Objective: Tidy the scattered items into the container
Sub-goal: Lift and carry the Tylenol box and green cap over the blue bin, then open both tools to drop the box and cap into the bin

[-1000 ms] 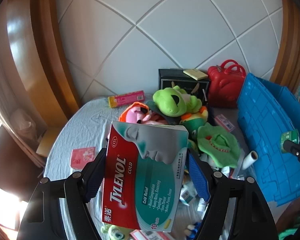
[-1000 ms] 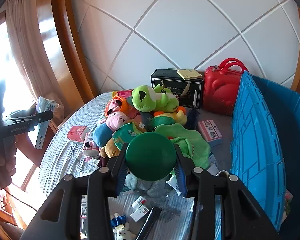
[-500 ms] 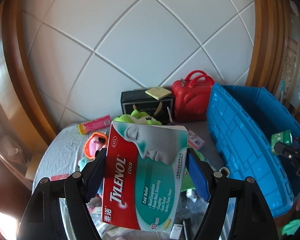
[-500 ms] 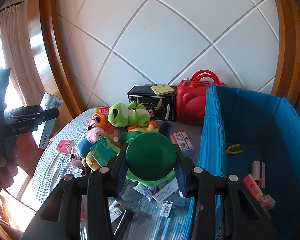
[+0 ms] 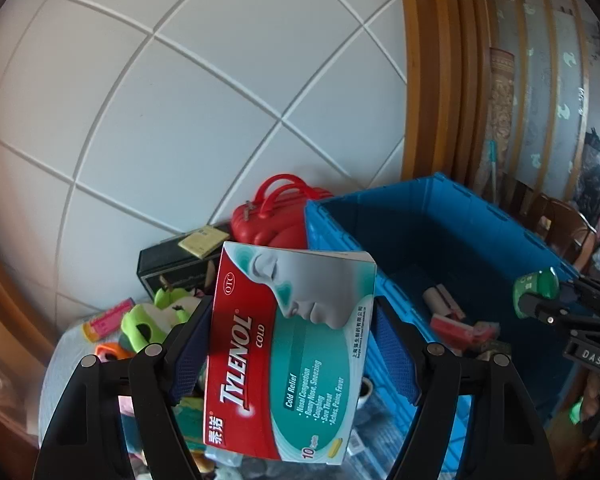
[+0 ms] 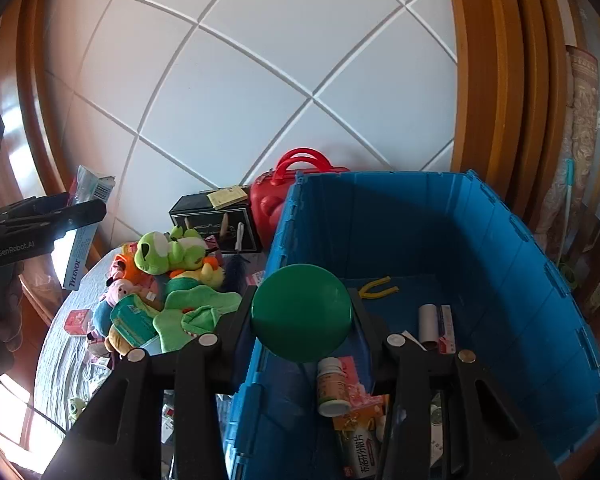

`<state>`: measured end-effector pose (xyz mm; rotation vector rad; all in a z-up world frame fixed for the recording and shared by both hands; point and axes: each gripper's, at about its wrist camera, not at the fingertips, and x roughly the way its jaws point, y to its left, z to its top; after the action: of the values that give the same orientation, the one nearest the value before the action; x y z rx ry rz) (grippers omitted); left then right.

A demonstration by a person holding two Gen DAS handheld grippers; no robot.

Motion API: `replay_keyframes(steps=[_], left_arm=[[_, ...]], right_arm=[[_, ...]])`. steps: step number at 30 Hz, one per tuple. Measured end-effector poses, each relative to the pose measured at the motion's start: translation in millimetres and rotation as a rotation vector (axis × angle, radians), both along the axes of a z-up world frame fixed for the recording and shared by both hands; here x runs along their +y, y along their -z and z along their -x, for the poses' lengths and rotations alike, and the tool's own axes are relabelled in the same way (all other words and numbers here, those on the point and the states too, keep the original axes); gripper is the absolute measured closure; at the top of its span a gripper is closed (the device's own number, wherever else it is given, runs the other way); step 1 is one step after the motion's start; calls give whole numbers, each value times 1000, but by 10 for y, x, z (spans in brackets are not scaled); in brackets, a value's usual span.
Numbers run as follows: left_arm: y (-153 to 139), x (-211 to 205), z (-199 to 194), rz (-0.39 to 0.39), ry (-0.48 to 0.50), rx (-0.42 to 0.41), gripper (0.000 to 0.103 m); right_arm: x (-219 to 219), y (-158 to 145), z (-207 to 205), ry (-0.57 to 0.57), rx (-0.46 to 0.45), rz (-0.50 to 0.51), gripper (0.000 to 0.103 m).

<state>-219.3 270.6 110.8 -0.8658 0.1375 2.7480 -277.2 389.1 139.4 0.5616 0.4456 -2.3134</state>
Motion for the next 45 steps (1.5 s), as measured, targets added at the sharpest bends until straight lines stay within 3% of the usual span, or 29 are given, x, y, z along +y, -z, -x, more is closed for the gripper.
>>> replay_keyframes(steps=[9,21,29,39,40,42,43,45], left_arm=[[-136,921,123,-8,171,18,27],[-55,1731,344,-11,287,-8,27],[-44,2050,458,-8,321,-13,27],[-64,2154,505,-10,320,-11,24],[-62,2146,528,-15,313,-19,17],[-61,2091,556,-38,285,-26,7],[-59,2050,571,-53,274,-30,1],[-49,1977,602,-78,262,-48,1]], right_arm=[[587,-25,285,137,-11,11,62],[991,-36,633,239,-35,10,62],[1113,-34,821,276,-51,5,62],[1162,-42,907,291,-41,-6,61],[1169,-41,920,303,-39,-8,58],[1224,-60,923,322,-26,18,21],[1248,-69,928,326,-25,27,19],[1272,-74,929,332,-27,28,19]])
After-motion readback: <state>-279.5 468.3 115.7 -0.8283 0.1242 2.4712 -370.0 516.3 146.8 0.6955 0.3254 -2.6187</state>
